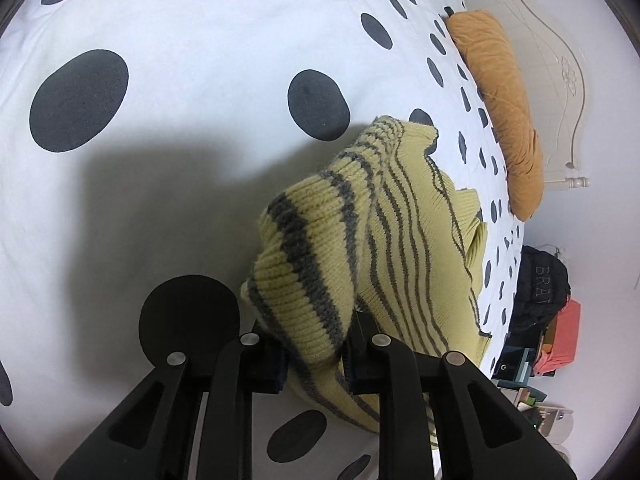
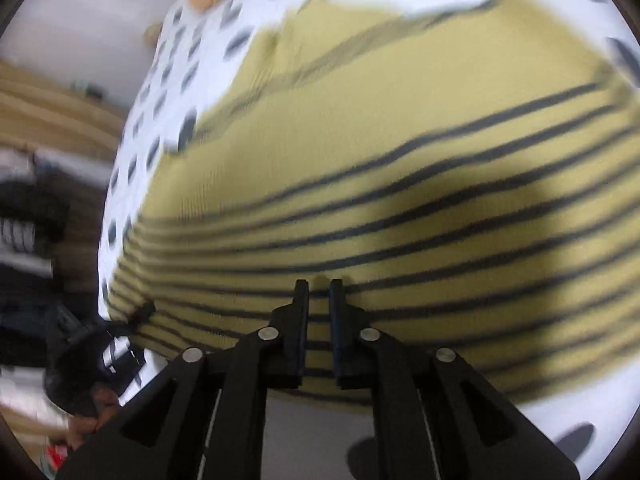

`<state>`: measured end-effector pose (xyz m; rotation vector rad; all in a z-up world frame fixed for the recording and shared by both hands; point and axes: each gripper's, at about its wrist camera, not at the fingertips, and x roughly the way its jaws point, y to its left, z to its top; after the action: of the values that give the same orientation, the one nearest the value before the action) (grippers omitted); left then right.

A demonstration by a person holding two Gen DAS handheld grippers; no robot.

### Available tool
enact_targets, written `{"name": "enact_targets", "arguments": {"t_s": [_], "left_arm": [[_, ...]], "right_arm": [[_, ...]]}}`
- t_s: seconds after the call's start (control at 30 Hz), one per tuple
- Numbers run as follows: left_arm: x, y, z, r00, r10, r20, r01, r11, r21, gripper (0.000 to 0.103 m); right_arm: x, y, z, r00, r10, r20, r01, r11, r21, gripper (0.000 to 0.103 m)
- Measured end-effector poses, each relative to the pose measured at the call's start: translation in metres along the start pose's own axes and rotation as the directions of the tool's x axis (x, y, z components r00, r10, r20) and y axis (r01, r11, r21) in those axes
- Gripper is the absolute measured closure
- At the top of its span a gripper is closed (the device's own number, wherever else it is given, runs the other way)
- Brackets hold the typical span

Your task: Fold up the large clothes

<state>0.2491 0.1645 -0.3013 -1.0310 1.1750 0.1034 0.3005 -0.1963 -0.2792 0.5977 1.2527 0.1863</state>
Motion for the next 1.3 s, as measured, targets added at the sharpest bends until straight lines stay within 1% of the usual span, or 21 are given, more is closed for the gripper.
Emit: {"name": "enact_targets", "arguments": {"t_s": [0.03,0.1,0.2,0.27,0.37,0.43,0.5,0.6,0.73,0.77,0.87,0.9,0.93,0.97,1.0,1.03,1.1,1.13,1.2,1.23,1.3], "left_arm": [[-0.002,-0.003,-0.001,1.0,0.0,0.006,0.0,1.0,0.011,0.084],[-0.008,-0.013,-0.004,1.0,0.001,0.023,-0.002,0.999,0.05,0.085],[-0.028,-0.041,-0.013,0.998,-0.027,0.062,0.019,0.99,0.138,0.086],[-0.036,-0.061,-0.019,0.996,-0.021,0.083,0.003,0.979,0.203,0.087],[-0.039,-0.083,-0.026,0.995,0.006,0.097,-0.032,0.963,0.267,0.087],[-0.039,-0.087,-0.026,0.995,0.012,0.098,-0.037,0.964,0.264,0.087],[-0.039,-0.086,-0.025,0.996,0.005,0.088,-0.026,0.971,0.239,0.088],[-0.038,-0.096,-0.028,0.996,0.009,0.088,-0.032,0.964,0.264,0.089],[-0.04,-0.135,-0.041,0.995,-0.009,0.1,-0.03,0.925,0.379,0.09],[-0.042,-0.15,-0.048,0.995,-0.027,0.099,-0.016,0.91,0.414,0.09],[-0.046,-0.197,-0.075,0.993,-0.08,0.083,0.022,0.839,0.544,0.09],[-0.045,-0.219,-0.09,0.993,-0.099,0.067,0.039,0.797,0.603,0.09],[-0.044,-0.232,-0.1,0.993,-0.109,0.052,0.052,0.771,0.635,0.09],[-0.039,-0.253,-0.118,0.991,-0.129,0.023,0.078,0.72,0.69,0.091],[-0.035,-0.267,-0.133,0.99,-0.14,0.002,0.095,0.683,0.724,0.092],[-0.024,-0.286,-0.157,0.987,-0.152,-0.048,0.134,0.629,0.766,0.092],[-0.006,-0.304,-0.187,0.979,-0.163,-0.119,0.193,0.578,0.793,0.092],[0.012,-0.313,-0.212,0.969,-0.169,-0.181,0.245,0.548,0.8,0.093],[0.049,-0.317,-0.246,0.957,-0.13,-0.26,0.289,0.519,0.805,0.097],[0.063,-0.316,-0.257,0.953,-0.11,-0.284,0.299,0.515,0.803,0.102],[0.11,-0.305,-0.287,0.933,-0.017,-0.358,0.314,0.523,0.792,0.103]], "right_arm": [[-0.016,-0.016,0.0,0.999,0.005,0.033,-0.007,0.998,0.057,0.086],[-0.033,-0.036,-0.004,0.998,0.018,0.052,-0.024,0.992,0.126,0.083],[-0.04,-0.053,-0.004,0.997,0.065,0.046,-0.072,0.983,0.168,0.081],[-0.041,-0.05,-0.006,0.978,0.194,0.077,-0.206,0.961,0.186,0.081],[-0.014,-0.025,-0.004,0.951,0.306,0.039,-0.308,0.934,0.18,0.081],[0.017,0.0,-0.003,0.96,0.278,-0.021,-0.273,0.953,0.128,0.081],[0.048,0.004,-0.008,0.988,0.125,-0.091,-0.117,0.989,0.087,0.088],[0.055,0.002,-0.012,0.992,0.117,-0.042,-0.113,0.991,0.076,0.096],[0.05,-0.009,-0.011,0.982,0.179,-0.052,-0.171,0.977,0.131,0.096],[0.048,-0.012,-0.01,0.979,0.195,-0.053,-0.185,0.971,0.149,0.096],[0.029,-0.021,-0.009,0.98,0.194,-0.036,-0.187,0.97,0.155,0.095],[0.019,-0.026,-0.011,0.98,0.196,-0.022,-0.19,0.968,0.163,0.094],[0.009,-0.032,-0.012,0.981,0.192,-0.01,-0.187,0.967,0.172,0.093],[0.0,-0.037,-0.014,0.982,0.188,0.008,-0.186,0.965,0.183,0.092],[-0.011,-0.046,-0.017,0.982,0.189,0.027,-0.19,0.962,0.194,0.092],[-0.025,-0.058,-0.02,0.984,0.172,0.045,-0.178,0.96,0.215,0.092],[-0.048,-0.078,-0.027,0.986,0.148,0.081,-0.164,0.956,0.245,0.092],[-0.068,-0.094,-0.032,0.986,0.122,0.111,-0.148,0.953,0.264,0.092],[-0.098,-0.117,-0.039,0.987,0.065,0.15,-0.106,0.952,0.288,0.091],[-0.121,-0.134,-0.044,0.984,0.021,0.179,-0.077,0.948,0.309,0.091],[-0.149,-0.158,-0.051,0.977,-0.043,0.208,-0.032,0.939,0.343,0.091]]}}
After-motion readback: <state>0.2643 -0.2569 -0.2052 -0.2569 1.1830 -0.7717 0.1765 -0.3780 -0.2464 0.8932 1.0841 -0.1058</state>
